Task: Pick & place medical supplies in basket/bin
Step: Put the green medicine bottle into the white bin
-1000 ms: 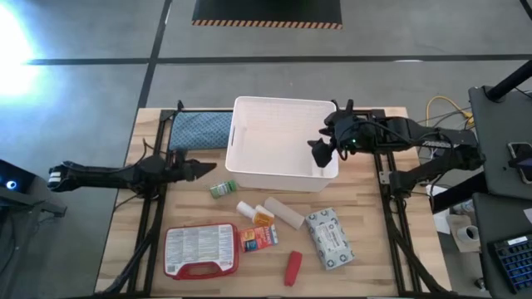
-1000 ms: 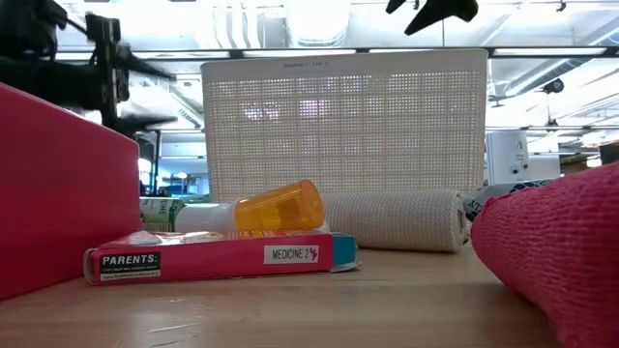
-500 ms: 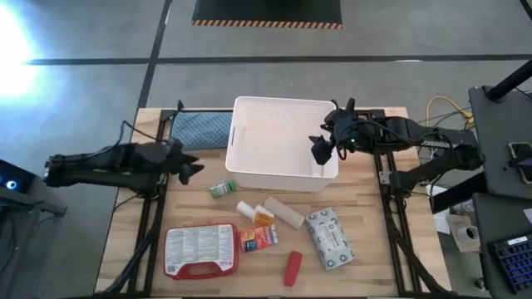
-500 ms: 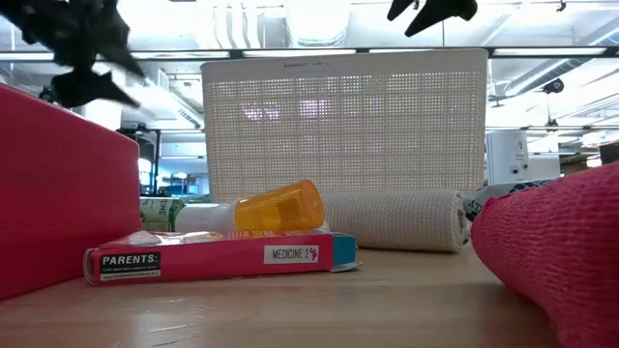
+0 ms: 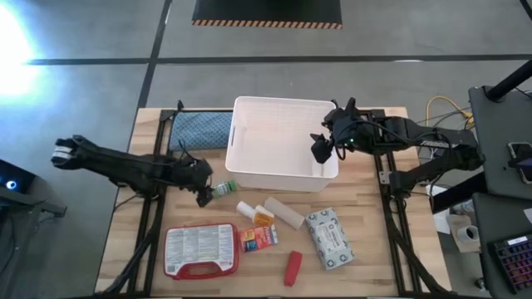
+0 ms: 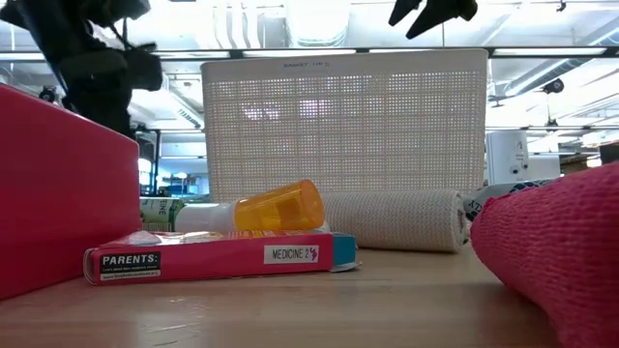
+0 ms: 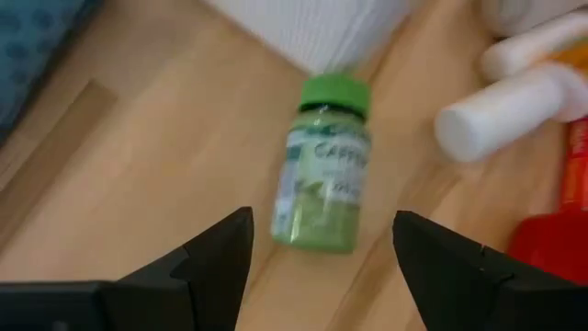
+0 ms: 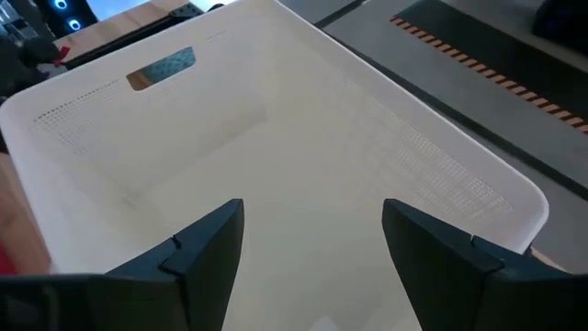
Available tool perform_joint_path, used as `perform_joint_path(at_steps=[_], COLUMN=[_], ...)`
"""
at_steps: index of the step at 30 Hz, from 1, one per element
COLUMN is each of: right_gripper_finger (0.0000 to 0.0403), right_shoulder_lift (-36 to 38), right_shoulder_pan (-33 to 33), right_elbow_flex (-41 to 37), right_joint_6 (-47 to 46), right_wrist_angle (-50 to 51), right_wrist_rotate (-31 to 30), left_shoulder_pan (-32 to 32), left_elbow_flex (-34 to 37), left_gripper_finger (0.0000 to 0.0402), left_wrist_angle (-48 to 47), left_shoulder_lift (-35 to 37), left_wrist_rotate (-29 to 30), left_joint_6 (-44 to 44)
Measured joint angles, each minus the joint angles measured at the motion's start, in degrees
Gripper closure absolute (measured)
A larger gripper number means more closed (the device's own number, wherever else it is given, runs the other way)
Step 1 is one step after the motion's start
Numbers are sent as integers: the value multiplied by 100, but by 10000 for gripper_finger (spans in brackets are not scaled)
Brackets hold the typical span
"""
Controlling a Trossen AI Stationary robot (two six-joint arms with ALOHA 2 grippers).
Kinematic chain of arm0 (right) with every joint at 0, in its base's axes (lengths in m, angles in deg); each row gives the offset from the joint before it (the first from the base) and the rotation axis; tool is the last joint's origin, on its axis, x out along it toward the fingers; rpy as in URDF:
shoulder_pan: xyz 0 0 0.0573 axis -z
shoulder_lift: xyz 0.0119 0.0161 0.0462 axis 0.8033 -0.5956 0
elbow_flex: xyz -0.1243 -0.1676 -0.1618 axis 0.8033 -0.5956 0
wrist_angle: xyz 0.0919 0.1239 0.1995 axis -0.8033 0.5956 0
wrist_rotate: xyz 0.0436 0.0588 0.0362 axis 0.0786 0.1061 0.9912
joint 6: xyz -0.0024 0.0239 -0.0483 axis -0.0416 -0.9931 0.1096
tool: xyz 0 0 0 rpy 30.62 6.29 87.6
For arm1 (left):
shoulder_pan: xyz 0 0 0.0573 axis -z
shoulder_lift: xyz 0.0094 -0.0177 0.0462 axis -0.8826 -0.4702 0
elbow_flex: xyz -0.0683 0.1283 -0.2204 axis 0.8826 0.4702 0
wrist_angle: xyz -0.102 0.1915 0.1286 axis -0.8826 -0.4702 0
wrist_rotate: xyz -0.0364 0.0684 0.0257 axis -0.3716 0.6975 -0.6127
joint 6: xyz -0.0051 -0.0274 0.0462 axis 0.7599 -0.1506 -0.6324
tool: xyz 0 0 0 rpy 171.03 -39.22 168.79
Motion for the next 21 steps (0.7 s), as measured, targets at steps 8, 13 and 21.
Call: perform_joint_path(at_steps=[8, 13, 21], right_gripper_finger=[156, 156, 156], right_shoulder_lift=[0, 0, 2], right_shoulder_pan=[28, 52, 66], right_elbow_flex=[-45, -126, -275], right_joint_6=[24, 41, 43], right_wrist_angle=[-2, 0, -1], right_wrist_rotate=[-42, -42, -42], left_shoulder_pan=[393, 509, 512], left_elbow_flex=[45, 45, 34], left_gripper_finger=[160, 160, 160], left_wrist_angle=[454, 609, 631], left_shoulder_lift=[-614, -1081, -1744], left_wrist_rotate=[487, 462, 436], left_joint_6=[275, -208, -59])
